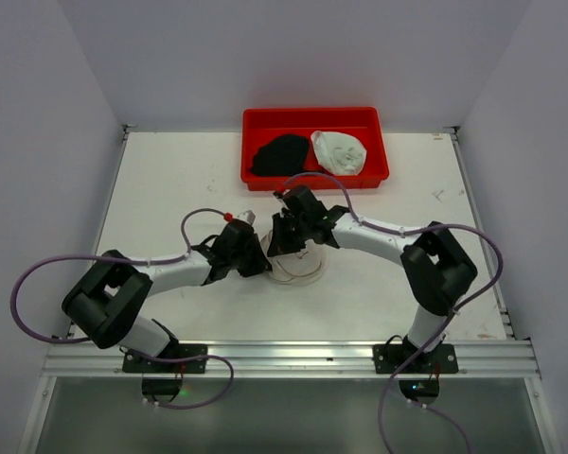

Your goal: Unzip the laundry bag and remove the bra

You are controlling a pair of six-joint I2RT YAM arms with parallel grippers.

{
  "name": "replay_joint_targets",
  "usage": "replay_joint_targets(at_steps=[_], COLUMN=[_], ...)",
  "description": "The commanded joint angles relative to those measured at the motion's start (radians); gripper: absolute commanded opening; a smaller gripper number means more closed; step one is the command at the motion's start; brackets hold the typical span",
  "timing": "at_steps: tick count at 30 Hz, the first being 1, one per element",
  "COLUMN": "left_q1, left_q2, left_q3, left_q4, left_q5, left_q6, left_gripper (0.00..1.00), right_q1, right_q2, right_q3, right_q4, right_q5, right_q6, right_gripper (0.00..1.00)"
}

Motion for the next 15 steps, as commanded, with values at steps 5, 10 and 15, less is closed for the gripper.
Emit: replay_joint_targets(at_steps=[5, 10, 15], left_q1=[-0.004, 0.007, 0.017], left_q2=[-0.049, -0.129, -0.233], left_q3=[-0.103, -0.152, -0.148], left_q4=[0.072, 0.036, -0.067], left_q5=[-0.015, -0.065, -0.093], left_q6=[-0.040, -0.045, -0.016], left_gripper=[0.04, 0.18, 0.30], right_q1=[0.005, 0.005, 0.005], right_q2=[0.097, 0.086, -0.007], right_q3=[-0.083, -0.087, -0.048], right_q4=[0.194, 0.209, 0.159], right_q5=[-0.147, -0.187, -0.170], right_q6=[0.098, 0.100, 0.063], right_gripper=[0.11, 0.24, 0.46])
